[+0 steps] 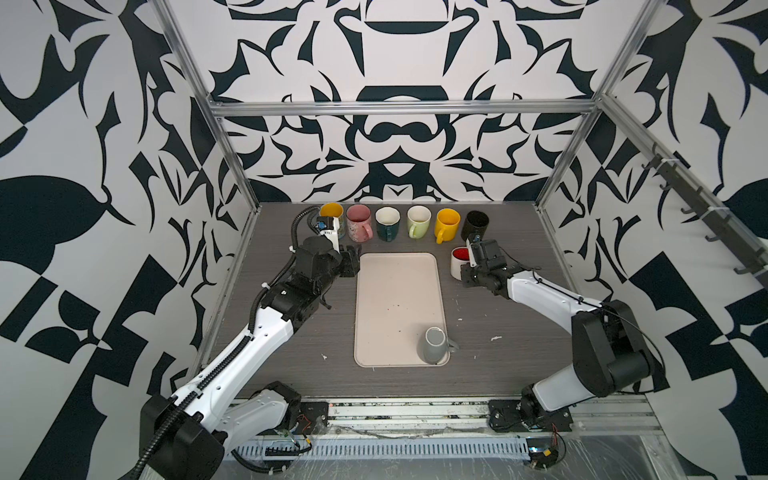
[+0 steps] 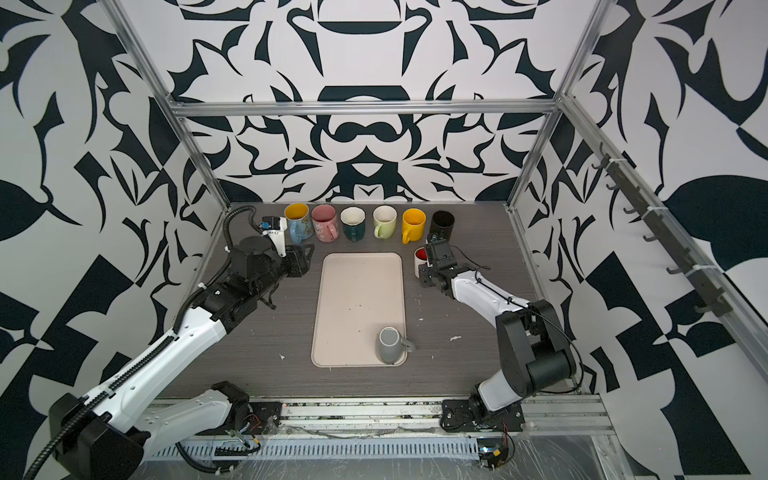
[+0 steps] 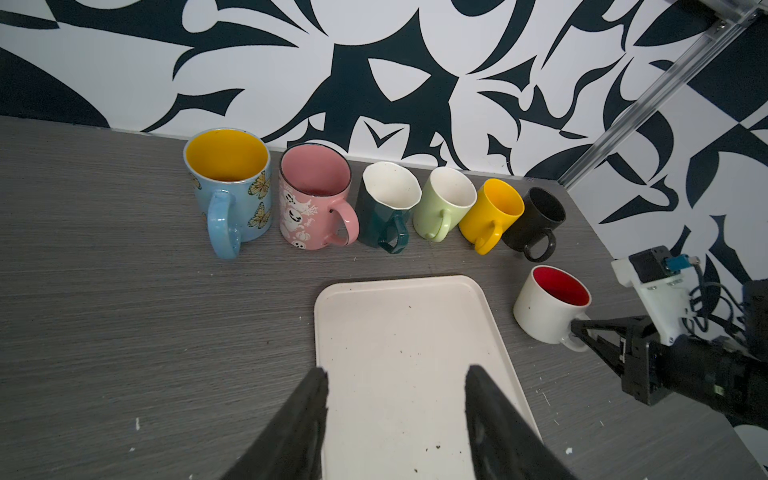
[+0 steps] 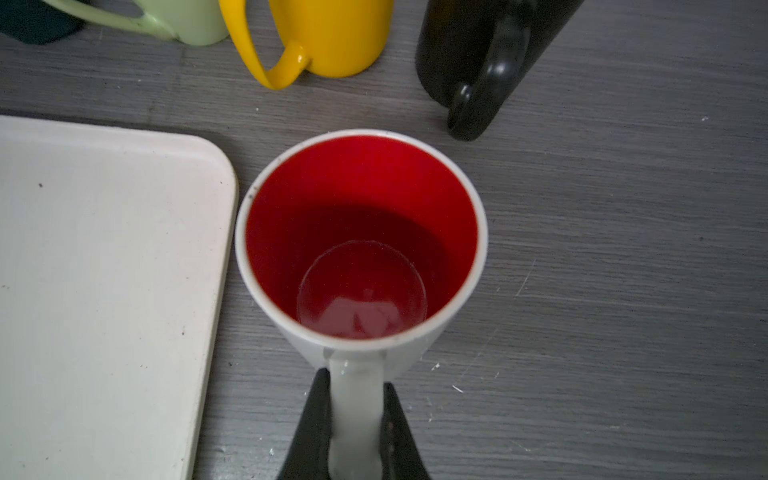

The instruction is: Turn the mug right side up

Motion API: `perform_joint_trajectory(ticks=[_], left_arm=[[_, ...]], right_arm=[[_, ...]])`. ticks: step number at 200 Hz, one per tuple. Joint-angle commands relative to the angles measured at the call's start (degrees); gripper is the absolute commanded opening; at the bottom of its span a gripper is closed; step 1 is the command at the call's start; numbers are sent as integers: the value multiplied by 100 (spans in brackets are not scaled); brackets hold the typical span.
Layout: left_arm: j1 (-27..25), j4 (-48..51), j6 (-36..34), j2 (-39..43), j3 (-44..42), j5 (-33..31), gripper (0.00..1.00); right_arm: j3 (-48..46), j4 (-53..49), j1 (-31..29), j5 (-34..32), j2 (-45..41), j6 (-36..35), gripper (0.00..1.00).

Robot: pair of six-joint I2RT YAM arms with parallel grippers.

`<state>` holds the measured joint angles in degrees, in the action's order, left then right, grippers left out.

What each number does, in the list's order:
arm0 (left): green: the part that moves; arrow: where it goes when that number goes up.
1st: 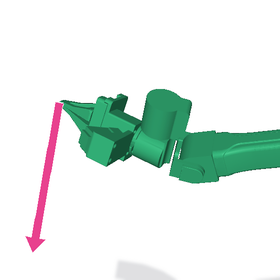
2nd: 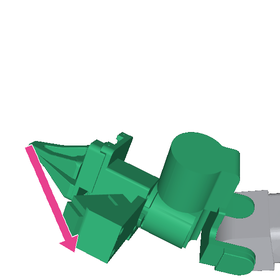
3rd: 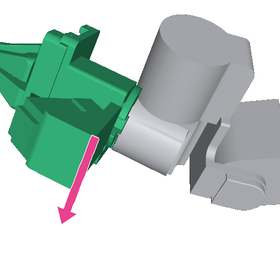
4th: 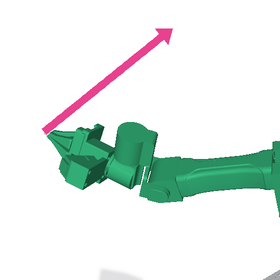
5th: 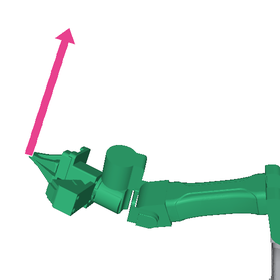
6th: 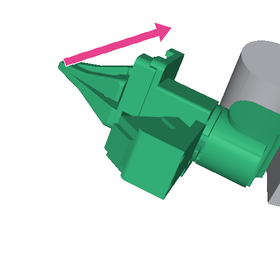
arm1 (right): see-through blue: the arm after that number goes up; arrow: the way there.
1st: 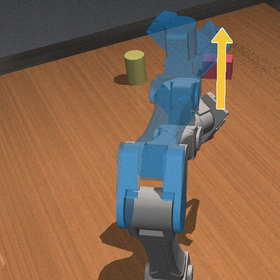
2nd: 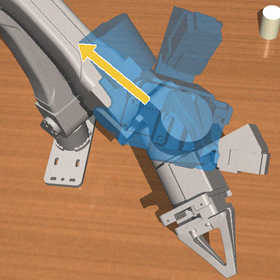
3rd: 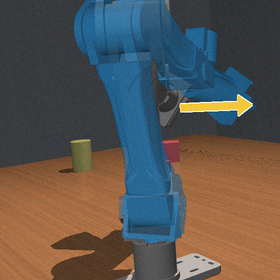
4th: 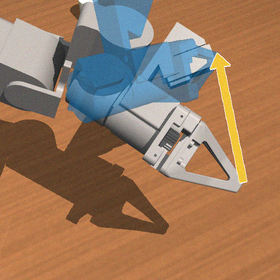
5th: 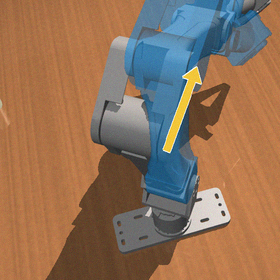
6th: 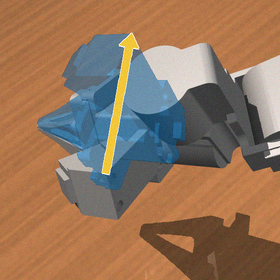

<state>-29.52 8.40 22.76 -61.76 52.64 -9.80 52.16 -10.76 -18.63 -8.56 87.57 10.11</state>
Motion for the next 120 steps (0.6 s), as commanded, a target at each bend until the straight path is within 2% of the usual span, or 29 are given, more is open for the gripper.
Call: perform_joint_trajectory(ticks=[1,14,48,86,120], left_arm=[[38,3,101,34,85,-45,56],[47,-22,112,49,62,-62,57],[60,-39,132,43,28,-152,57],[59,-67,158,53,5,-168,57],[60,-67,158,71,-17,-176,57]], right_arm=[[144,318,-36,-195,-48,-25,0],[173,215,-35,-403,-12,16,0],[189,7,-33,-430,9,167,0],[170,-134,-35,-344,6,289,12],[119,-207,-35,-350,18,367,18]])
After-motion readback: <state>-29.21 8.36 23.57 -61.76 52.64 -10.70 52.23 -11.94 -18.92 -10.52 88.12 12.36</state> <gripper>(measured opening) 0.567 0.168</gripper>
